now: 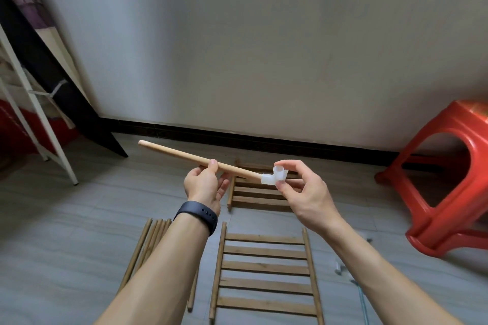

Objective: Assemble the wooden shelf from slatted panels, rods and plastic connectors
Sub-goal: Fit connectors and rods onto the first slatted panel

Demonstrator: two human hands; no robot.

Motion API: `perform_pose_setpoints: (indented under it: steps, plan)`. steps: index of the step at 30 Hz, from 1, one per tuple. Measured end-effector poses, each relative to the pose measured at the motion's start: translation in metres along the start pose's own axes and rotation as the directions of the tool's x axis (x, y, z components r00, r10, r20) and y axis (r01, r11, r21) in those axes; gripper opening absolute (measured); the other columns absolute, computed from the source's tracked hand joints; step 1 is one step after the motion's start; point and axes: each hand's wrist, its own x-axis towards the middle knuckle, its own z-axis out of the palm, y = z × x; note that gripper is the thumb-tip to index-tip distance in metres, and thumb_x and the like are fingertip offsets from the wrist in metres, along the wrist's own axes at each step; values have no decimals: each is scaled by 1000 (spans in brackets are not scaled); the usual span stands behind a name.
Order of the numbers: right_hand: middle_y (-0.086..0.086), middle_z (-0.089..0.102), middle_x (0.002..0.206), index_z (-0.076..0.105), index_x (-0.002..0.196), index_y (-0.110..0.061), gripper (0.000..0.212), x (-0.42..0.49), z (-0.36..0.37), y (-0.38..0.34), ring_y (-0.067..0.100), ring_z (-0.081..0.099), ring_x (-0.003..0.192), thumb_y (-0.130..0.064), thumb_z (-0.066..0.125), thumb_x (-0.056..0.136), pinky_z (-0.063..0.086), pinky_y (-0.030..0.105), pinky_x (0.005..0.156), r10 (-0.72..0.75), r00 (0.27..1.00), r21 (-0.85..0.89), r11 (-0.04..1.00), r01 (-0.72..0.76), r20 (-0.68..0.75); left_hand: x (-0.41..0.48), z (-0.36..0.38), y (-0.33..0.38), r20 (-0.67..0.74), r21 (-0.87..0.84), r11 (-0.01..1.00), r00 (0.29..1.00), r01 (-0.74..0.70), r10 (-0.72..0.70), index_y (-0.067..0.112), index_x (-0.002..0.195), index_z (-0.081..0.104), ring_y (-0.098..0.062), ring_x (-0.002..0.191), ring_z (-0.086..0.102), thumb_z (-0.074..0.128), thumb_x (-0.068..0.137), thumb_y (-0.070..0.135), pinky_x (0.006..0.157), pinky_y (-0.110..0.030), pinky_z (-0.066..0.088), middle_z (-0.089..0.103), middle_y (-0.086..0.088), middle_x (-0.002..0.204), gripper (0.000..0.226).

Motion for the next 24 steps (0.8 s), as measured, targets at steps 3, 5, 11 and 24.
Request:
perform_pose_setpoints:
  steps: [3, 5, 11, 24]
  plan:
    - [-14, 68, 113, 64, 115, -32, 26, -1, 6, -3, 2, 67, 99, -19, 69, 94, 53, 12, 74, -27, 999, 15, 1000, 28, -21, -3, 1, 1, 14, -18, 1000, 1000, 11, -10, 9, 121, 59, -25, 89, 74, 63, 98, 18, 64, -30, 58, 71, -12, 111, 25]
    - [-14, 70, 110, 66, 114, -31, 26, 0, 9, -5, 0, 69, 97, -17, 71, 92, 53, 12, 73, -30, 998, 47, 998, 33, -60, -8, 5, -1, 32, -18, 1000, 999, 16, -16, 8, 121, 59, -25, 88, 75, 62, 98, 19, 67, -30, 59, 72, -13, 110, 26]
    - [-16, 72, 109, 70, 105, -28, 26, 11, 0, -6, -2, 68, 94, -14, 78, 84, 56, 20, 82, -8, 974, 88, 996, 28, -224, -24, 21, -8, 81, -16, 1000, 997, -8, 10, 6, 118, 56, -20, 79, 73, 58, 101, 16, 76, -31, 60, 70, -12, 107, 20]
    - [0, 73, 104, 69, 101, -24, 25, -8, -95, 165, 21, 67, 100, -29, 68, 76, 52, 40, 90, 527, 827, -118, 824, -553, -196, 9, 8, -39, 27, 174, 979, 994, 102, -108, 5, 111, 55, -28, 87, 73, 53, 102, 7, 80, -37, 60, 69, -14, 98, 9]
